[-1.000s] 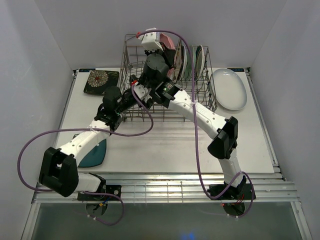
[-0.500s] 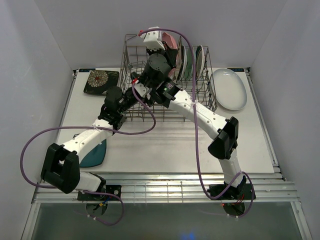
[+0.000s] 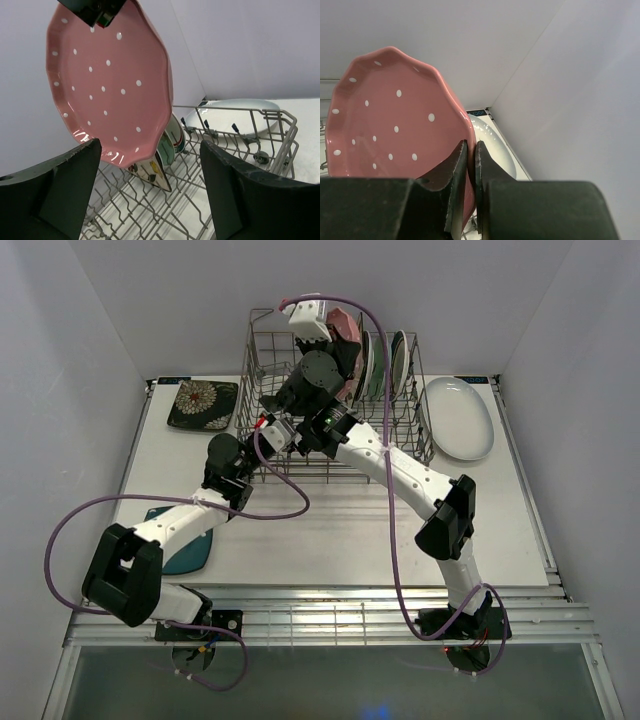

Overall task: Load the plates into the dish rack
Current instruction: Insert the plate into the dish rack.

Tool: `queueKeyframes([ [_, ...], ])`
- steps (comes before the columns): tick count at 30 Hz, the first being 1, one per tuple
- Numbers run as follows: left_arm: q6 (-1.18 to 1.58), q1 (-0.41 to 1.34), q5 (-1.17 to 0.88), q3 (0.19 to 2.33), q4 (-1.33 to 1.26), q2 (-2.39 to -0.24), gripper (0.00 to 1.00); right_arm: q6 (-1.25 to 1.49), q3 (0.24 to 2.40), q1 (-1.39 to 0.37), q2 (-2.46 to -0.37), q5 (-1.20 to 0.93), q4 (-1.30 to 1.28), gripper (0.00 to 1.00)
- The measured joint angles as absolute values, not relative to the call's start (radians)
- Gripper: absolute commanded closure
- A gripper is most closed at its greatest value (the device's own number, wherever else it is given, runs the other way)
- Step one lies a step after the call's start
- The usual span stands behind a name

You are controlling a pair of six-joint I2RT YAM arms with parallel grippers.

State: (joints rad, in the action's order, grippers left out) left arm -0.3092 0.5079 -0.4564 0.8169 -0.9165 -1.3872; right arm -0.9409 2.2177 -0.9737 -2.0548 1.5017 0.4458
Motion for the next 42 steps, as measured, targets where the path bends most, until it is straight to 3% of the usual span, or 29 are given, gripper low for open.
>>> queueKeyframes([
  [17,-0.279,0.521,-0.554,0.751,-1.157,-1.501,0.15,-1.042,2.306,-0.982,-2.065,1.547,0.525,0.92],
  [28,-0.333,0.532,-0.493,0.809,-1.24,-1.551,0.15,-1.063,2.308,-1.004,-2.065,1.551,0.528,0.92],
  [32,-0.345,0.532,-0.487,0.831,-1.24,-1.551,0.24,-1.073,2.308,-1.008,-2.065,1.551,0.534,0.92],
  [34,-0.348,0.533,-0.496,0.85,-1.231,-1.551,0.34,-1.08,2.308,-1.009,-2.065,1.551,0.539,0.92],
  [42,-0.376,0.533,-0.557,0.887,-1.172,-1.551,0.38,-1.088,2.308,-1.01,-2.065,1.552,0.553,0.92],
])
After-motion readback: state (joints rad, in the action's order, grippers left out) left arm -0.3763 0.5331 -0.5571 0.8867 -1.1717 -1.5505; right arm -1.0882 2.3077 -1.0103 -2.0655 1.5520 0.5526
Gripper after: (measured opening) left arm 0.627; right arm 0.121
